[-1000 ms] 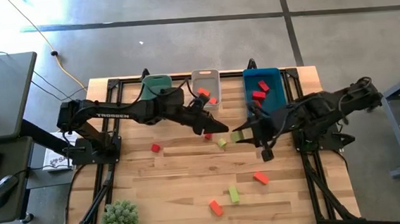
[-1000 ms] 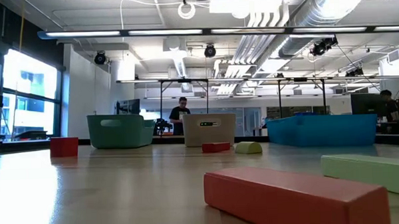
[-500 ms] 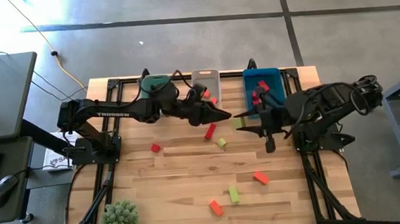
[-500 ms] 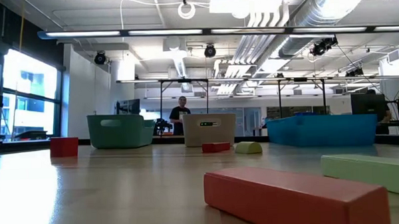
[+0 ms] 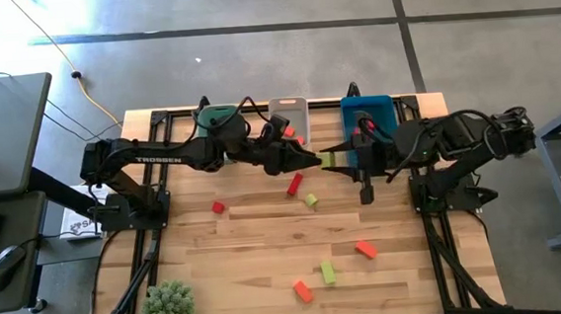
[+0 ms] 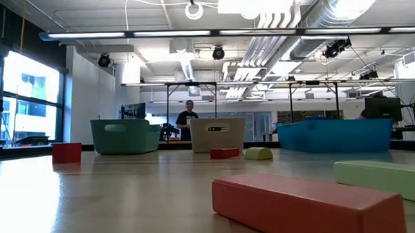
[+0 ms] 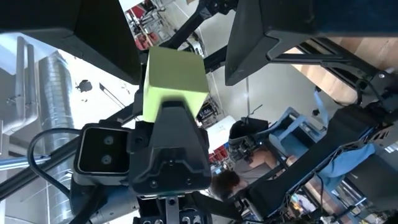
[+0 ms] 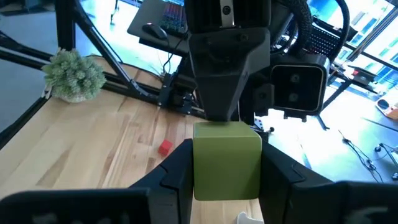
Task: Sort & place blocks by color
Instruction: Put the green block into the green bin
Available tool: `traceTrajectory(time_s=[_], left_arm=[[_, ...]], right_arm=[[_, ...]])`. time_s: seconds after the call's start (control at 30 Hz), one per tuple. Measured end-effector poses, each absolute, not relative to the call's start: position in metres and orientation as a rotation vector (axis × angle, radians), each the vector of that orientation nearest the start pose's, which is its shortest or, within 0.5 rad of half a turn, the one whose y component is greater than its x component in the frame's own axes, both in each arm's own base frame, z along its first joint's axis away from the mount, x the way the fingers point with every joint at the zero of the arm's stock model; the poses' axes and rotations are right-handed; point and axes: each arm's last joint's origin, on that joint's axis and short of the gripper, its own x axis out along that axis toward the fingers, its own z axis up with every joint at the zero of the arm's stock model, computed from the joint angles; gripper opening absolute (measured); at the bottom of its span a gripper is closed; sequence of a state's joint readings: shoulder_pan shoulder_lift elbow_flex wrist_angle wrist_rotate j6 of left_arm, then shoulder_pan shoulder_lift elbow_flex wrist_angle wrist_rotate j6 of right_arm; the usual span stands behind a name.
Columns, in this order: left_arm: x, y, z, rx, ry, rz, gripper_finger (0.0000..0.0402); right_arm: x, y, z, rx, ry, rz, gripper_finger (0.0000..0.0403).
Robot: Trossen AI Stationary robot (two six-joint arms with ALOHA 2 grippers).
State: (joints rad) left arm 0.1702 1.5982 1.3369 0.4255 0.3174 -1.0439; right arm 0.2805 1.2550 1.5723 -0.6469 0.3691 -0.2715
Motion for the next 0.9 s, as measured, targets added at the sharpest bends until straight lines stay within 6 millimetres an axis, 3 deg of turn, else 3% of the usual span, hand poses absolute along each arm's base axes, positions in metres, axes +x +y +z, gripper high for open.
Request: traceTrajectory(time_s=[0.47,0.9], left_arm=[[0.369,0.059,0.378,-0.999,-0.074,-0.204,0.0216],[0.369,0.059,0.376,-0.925,-0.063,-0.211,0.0119]], right_arm=[[0.250,0.056,0.451,-0.390,0.335,-0.062,0.0105],[0.254,0.054,0.448,-0.417,0.358,-0.107,0.0105]])
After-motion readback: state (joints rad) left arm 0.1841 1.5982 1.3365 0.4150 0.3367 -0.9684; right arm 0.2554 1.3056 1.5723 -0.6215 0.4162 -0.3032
